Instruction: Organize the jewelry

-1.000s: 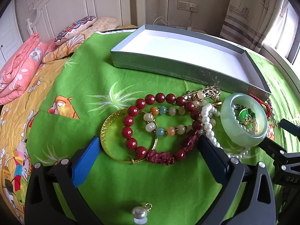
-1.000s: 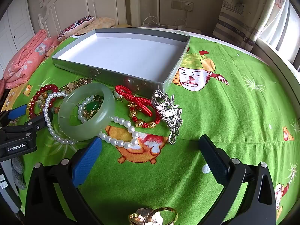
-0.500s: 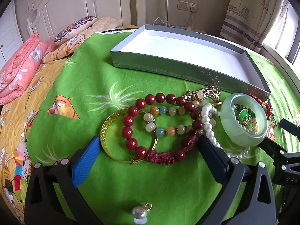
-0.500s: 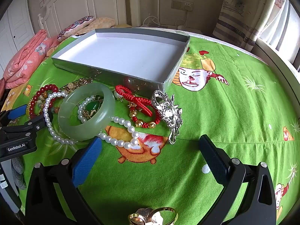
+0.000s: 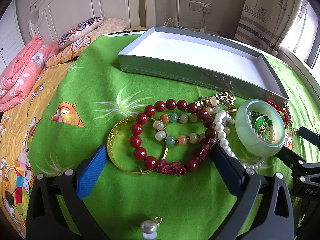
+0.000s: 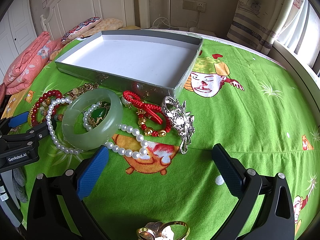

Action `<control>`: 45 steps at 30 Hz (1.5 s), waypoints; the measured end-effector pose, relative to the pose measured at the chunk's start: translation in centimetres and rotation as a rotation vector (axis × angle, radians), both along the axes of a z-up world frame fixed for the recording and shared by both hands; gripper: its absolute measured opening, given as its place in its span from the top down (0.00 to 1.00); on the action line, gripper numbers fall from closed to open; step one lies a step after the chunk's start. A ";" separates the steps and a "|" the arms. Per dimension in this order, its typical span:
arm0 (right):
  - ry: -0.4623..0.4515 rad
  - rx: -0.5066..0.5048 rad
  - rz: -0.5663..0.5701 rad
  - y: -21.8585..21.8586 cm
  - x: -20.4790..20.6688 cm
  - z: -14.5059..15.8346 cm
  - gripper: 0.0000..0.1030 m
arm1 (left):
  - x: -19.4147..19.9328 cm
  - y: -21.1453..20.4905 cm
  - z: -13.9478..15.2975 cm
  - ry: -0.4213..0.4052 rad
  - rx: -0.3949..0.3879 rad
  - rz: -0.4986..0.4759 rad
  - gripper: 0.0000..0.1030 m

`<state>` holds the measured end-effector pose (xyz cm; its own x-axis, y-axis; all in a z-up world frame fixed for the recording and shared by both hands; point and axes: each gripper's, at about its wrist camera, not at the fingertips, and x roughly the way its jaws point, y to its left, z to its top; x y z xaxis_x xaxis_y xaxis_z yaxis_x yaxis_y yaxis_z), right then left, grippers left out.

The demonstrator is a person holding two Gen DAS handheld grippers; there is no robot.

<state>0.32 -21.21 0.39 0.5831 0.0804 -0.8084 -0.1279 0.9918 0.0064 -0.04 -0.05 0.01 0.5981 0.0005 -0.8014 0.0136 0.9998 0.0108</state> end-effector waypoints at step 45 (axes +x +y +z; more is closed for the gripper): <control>0.055 0.088 0.184 4.1 3.9 2.3 0.67 | -7.5 8.9 3.8 -0.113 -0.197 -0.069 0.26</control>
